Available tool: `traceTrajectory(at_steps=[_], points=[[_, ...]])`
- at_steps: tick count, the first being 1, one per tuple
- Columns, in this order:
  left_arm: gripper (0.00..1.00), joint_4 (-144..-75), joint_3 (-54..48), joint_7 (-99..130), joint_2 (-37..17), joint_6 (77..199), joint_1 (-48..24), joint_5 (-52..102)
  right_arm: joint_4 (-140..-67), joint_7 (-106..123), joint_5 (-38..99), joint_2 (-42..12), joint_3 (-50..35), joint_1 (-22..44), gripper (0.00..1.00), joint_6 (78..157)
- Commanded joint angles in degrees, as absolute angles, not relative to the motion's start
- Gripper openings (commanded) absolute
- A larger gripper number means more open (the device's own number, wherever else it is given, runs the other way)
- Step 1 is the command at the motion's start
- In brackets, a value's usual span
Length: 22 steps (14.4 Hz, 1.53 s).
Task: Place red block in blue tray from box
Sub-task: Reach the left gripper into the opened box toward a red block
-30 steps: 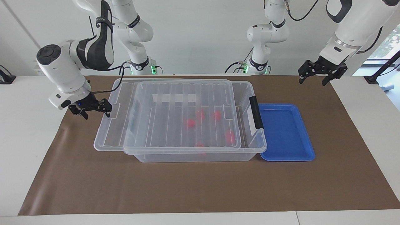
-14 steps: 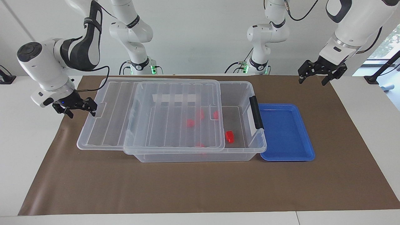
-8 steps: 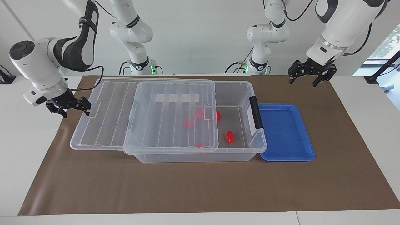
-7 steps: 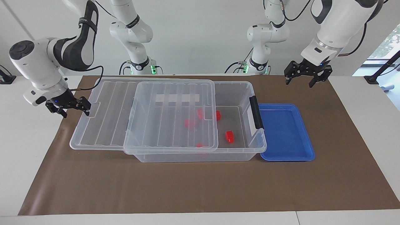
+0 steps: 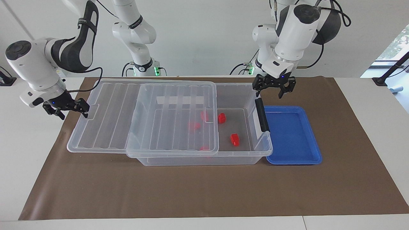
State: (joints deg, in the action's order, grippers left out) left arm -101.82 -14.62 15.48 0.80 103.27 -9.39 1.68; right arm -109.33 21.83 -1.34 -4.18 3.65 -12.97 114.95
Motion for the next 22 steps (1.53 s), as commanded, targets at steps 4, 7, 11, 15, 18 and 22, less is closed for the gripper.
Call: traceTrajectory(at_steps=[4,7,11,15,18,22], points=[[1.0,-105.2,-14.15,31.63,-8.07,117.83,-17.22,-4.13,-110.22,23.82,-2.89,-3.51,3.25,-14.59,1.0,116.1],[1.0,-107.57,-14.15,32.25,-10.98,123.99,-17.93,-4.31,-110.04,23.73,-2.99,-3.52,3.16,-14.33,1.0,115.49],[1.0,-109.68,-14.15,32.26,-14.05,130.59,-18.11,-4.39,-106.81,22.5,-2.55,-4.39,3.08,-13.62,1.0,112.78],[1.0,-109.6,-14.15,35.67,-19.5,133.93,-18.28,-10.79,-98.09,17.86,-1.93,-5.89,2.99,-9.94,1.0,102.84],[1.0,-109.69,-14.15,37.18,-21.0,136.49,-18.19,-12.04,-97.21,17.58,-1.41,-5.19,2.9,-8.62,1.0,100.91],[0.96,-109.6,-13.97,37.7,-22.32,138.33,-18.02,-12.04,-91.68,7.85,0.88,-3.96,0.97,-3.8,1.0,92.83]])
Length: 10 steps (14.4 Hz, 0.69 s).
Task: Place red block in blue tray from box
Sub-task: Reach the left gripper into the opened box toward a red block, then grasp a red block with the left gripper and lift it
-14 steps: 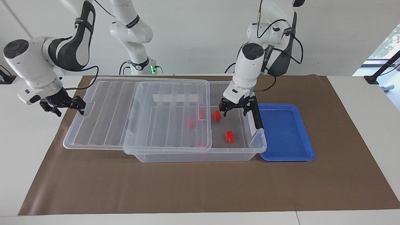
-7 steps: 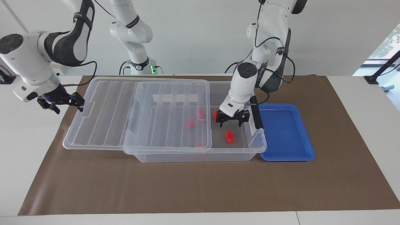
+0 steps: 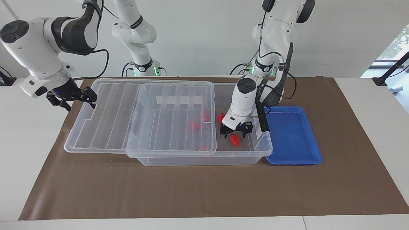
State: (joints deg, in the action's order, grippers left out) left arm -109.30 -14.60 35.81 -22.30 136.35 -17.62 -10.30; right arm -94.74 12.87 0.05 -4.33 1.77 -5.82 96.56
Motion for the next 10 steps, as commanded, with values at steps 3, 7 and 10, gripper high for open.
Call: traceTrajectory(at_steps=[3,7,10], points=[[0.88,-109.43,-13.8,37.71,-22.5,140.71,-17.58,-12.13,-91.67,2.84,0.88,-1.41,0.97,0.69,1.0,88.96],[0.59,-109.95,-13.71,37.71,-22.5,141.24,-17.4,-12.13,-92.55,-1.76,0.88,0.09,0.79,2.11,1.0,89.55],[0.0,-110.82,-13.71,38.92,-22.41,140.71,-17.31,-12.13,-93.34,-1.84,1.05,0.44,0.7,1.93,1.0,90.53]])
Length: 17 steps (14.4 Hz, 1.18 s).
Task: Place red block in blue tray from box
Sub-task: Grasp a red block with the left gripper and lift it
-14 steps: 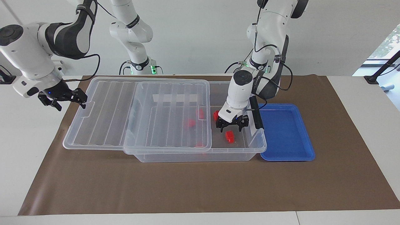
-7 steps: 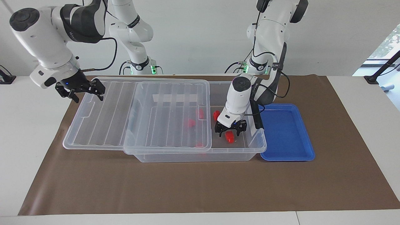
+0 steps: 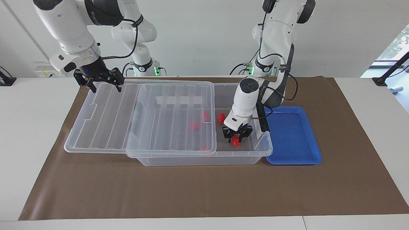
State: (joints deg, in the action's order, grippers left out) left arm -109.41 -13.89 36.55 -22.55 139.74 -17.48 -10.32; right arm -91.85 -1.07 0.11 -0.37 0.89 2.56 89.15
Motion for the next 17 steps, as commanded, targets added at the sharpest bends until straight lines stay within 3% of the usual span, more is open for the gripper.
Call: traceTrajectory(at_steps=[1,7,17], points=[[0.0,-110.83,-13.71,40.68,-22.41,140.28,-17.31,-12.13,-93.34,-1.85,1.05,0.44,0.7,1.93,1.0,90.61],[0.0,-110.39,-13.71,41.84,-19.35,135.71,-17.4,-12.13,-93.34,-2.2,1.05,0.44,0.7,1.58,1.0,90.97],[0.0,-106.17,-13.63,40.52,-3.53,117.17,-16.7,-7.92,-93.43,-1.5,1.14,0.26,0.97,-3.16,1.0,91.85]])
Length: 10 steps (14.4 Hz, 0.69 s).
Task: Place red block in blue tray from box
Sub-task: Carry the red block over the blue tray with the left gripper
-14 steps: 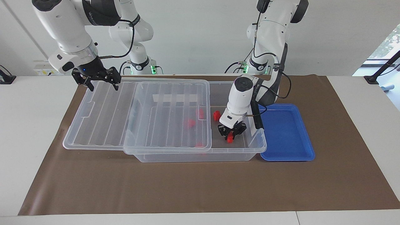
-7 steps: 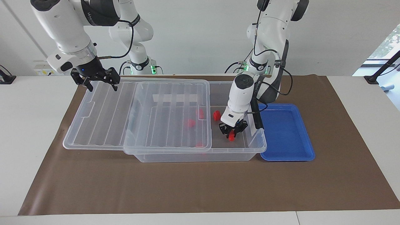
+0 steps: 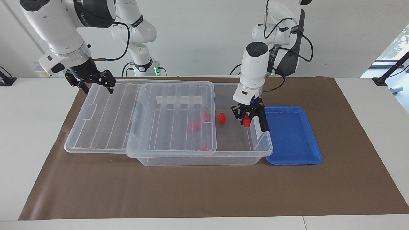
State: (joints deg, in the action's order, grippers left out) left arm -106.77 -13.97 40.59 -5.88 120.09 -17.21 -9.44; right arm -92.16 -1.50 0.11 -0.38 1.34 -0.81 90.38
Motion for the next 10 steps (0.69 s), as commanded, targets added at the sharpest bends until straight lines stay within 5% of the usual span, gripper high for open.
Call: traceTrajectory(at_steps=[1,10], points=[[0.0,-106.69,-13.62,39.21,-2.47,116.98,-14.87,-7.82,-93.43,-0.28,1.14,0.52,1.14,-3.34,1.0,91.15],[0.0,-112.22,-13.45,8.2,-2.55,120.3,1.66,-0.53,-94.04,5.18,0.26,0.7,1.23,-7.21,1.0,91.05]])
